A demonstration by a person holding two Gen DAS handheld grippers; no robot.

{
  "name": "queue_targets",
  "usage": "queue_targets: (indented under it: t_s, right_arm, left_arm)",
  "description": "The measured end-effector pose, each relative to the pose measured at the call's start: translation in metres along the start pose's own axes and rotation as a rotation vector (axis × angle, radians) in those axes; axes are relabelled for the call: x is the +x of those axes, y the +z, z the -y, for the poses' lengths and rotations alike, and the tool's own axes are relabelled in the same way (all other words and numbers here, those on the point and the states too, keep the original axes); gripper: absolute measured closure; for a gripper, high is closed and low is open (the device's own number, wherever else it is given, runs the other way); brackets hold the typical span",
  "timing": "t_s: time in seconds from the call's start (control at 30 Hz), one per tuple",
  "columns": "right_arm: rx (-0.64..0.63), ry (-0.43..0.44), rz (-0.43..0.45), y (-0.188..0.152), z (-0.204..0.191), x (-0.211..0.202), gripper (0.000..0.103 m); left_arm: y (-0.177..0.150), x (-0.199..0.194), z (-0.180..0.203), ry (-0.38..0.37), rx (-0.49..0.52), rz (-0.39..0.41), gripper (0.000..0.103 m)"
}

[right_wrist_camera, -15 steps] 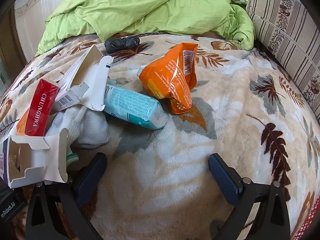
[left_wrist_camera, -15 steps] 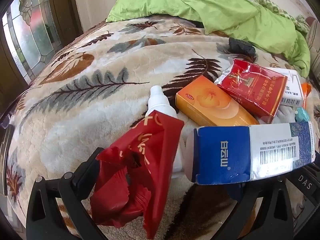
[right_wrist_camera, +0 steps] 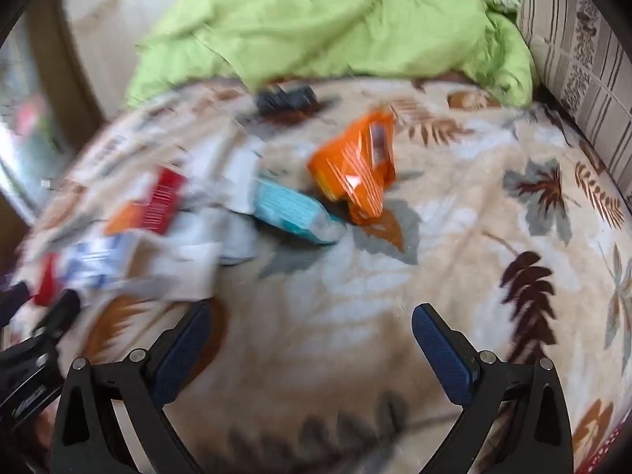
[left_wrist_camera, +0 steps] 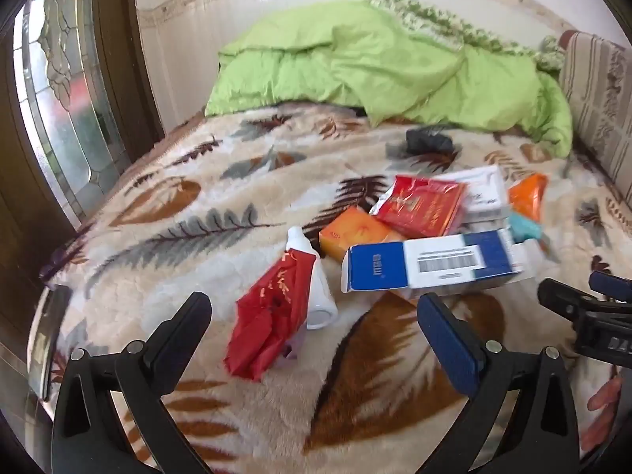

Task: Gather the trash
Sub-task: 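Move both tools toward the pile of trash on the bed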

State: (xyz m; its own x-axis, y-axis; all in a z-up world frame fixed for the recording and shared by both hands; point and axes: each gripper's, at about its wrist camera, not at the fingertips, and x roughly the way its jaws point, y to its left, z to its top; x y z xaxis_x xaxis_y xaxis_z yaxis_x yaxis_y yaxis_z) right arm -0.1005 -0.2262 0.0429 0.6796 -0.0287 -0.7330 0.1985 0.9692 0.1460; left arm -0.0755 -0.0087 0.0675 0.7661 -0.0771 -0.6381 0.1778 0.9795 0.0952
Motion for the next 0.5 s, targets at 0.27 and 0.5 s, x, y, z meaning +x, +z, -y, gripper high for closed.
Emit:
queue_targets:
  t_s: [0.27, 0.5]
  right_arm:
    - [-0.149, -0.061, 0.295, -0.05, -0.007, -0.13, 0.001]
    - [-0.223, -0.093, 0.402, -0.079, -0.002, -0.17, 0.001]
  left_arm:
    - [-0.011, -0.096, -0.008, -0.051, 0.035, 0.177, 0.0]
    - [-0.057, -0.131, -0.001, -0.012, 0.081, 0.236, 0.0]
